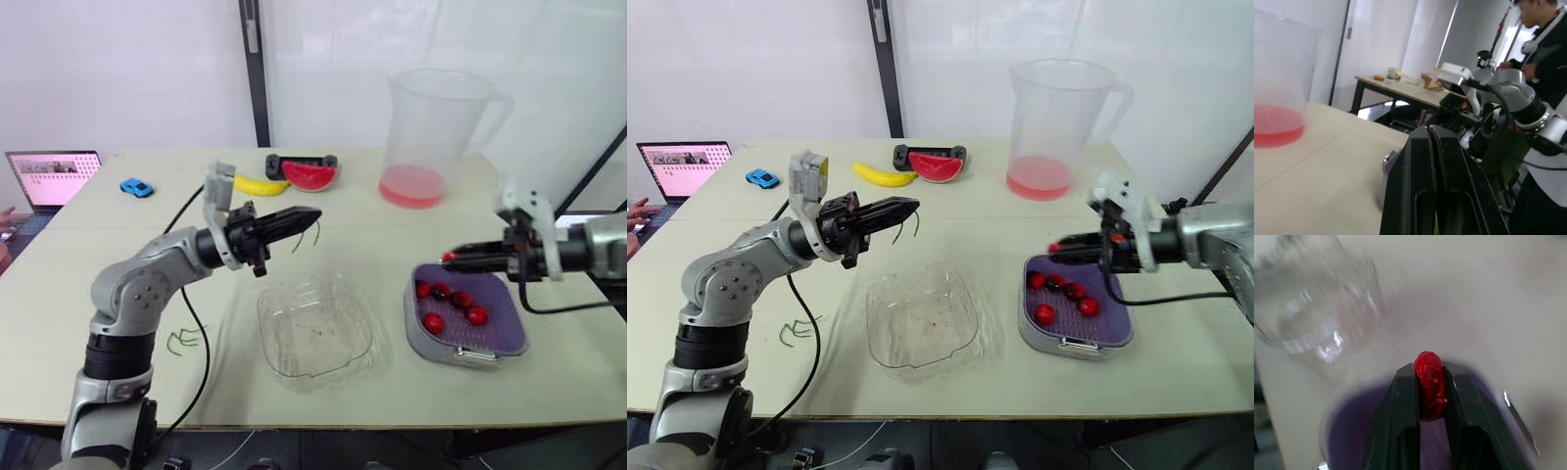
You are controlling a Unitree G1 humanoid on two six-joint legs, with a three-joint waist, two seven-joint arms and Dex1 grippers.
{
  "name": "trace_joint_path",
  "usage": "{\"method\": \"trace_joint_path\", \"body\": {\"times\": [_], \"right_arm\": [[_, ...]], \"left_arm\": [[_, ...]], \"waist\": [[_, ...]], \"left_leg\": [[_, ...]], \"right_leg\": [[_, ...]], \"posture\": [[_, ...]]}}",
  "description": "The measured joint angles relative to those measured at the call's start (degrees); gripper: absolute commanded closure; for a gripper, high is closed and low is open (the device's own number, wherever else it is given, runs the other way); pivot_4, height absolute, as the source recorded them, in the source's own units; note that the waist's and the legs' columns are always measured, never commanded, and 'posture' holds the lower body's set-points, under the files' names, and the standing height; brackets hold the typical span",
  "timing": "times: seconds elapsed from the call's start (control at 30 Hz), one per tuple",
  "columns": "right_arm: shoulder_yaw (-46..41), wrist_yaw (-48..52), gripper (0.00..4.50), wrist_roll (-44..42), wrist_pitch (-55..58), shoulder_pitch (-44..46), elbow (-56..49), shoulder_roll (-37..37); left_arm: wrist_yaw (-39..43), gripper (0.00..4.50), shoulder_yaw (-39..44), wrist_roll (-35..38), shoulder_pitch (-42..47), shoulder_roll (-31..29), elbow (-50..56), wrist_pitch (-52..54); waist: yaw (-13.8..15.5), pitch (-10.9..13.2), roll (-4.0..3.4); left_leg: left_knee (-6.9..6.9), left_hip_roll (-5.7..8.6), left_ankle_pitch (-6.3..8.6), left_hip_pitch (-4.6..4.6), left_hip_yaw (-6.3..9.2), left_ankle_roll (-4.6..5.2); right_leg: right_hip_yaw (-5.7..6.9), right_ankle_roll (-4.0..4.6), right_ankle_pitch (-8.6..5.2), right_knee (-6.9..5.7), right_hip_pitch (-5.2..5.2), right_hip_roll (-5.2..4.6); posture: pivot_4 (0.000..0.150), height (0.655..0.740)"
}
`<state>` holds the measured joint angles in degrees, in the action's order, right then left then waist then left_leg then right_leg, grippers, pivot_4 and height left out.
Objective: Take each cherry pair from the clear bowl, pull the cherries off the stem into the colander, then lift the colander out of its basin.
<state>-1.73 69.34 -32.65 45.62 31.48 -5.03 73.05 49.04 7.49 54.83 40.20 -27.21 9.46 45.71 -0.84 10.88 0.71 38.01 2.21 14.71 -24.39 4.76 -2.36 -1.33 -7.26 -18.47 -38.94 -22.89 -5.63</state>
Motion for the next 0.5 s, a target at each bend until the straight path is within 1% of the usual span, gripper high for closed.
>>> {"method": "trace_joint_path", "body": {"times": [0.17, 0.23, 0.27, 0.33, 0.4, 0.47, 0.5], "right_arm": [[2.24, 1.77, 4.31, 3.03, -2.79, -3.39, 0.05, -0.64], [3.17, 1.61, 3.27, 4.58, -3.72, -3.97, 0.04, -0.67], [3.58, 1.47, 2.96, 5.47, -4.02, -4.46, 0.06, -0.71], [3.86, 1.46, 2.0, 6.24, -4.2, -4.87, 0.15, -0.88], [3.62, 1.86, 0.94, 6.34, -4.12, -4.76, 0.14, -0.9], [3.22, 2.32, 0.06, 6.01, -3.66, -4.48, 0.15, -0.9], [2.99, 2.72, 0.06, 5.81, -3.47, -4.25, 0.19, -0.89]], "left_arm": [[0.0, 4.5, -0.04, -0.22, -0.34, -0.01, 0.85, -0.01], [-0.06, 4.5, -0.04, -0.26, -0.76, -0.01, 1.23, -0.01], [-0.08, 4.5, -0.04, -0.31, -1.18, -0.01, 1.56, 0.0], [-0.11, 4.5, -0.04, -0.35, -1.55, -0.06, 1.7, 0.0], [-0.1, 4.5, -0.03, -0.35, -1.61, -0.37, 1.97, 0.02], [-0.08, 4.5, -0.03, -0.35, -1.61, -0.82, 1.97, 0.03], [-0.08, 4.5, -0.02, -0.35, -1.61, -0.96, 2.0, 0.03]], "waist": [[-0.16, 0.01, -0.03], [-0.07, 0.0, -0.02], [-0.03, 0.0, -0.03], [0.16, 0.01, -0.03], [0.19, 0.01, -0.03], [0.13, 0.01, -0.03], [0.11, 0.01, -0.03]], "left_leg": [[-0.01, -0.04, 0.0, 0.0, 0.0, -0.01], [0.0, -0.04, 0.0, 0.0, 0.01, -0.01], [0.0, -0.04, -0.01, 0.0, 0.01, -0.01], [0.01, -0.03, -0.02, 0.0, 0.01, -0.03], [0.01, -0.03, -0.01, 0.0, 0.01, -0.03], [0.01, -0.03, -0.02, 0.0, 0.02, -0.03], [0.01, -0.03, -0.02, 0.01, 0.02, -0.03]], "right_leg": [[-0.02, 0.0, 0.0, -0.01, -0.02, 0.01], [-0.02, 0.0, 0.0, -0.01, -0.01, 0.01], [-0.02, 0.0, 0.0, -0.01, -0.01, 0.0], [-0.03, 0.0, 0.0, -0.01, -0.01, -0.01], [-0.02, 0.0, 0.0, 0.0, 0.01, -0.01], [-0.02, 0.0, 0.0, 0.0, 0.01, -0.01], [-0.02, 0.0, 0.0, 0.0, 0.0, -0.01]], "posture": [[0.15, 0.74], [0.15, 0.74], [0.15, 0.74], [0.15, 0.74], [0.15, 0.74], [0.15, 0.74], [0.15, 0.74]]}}
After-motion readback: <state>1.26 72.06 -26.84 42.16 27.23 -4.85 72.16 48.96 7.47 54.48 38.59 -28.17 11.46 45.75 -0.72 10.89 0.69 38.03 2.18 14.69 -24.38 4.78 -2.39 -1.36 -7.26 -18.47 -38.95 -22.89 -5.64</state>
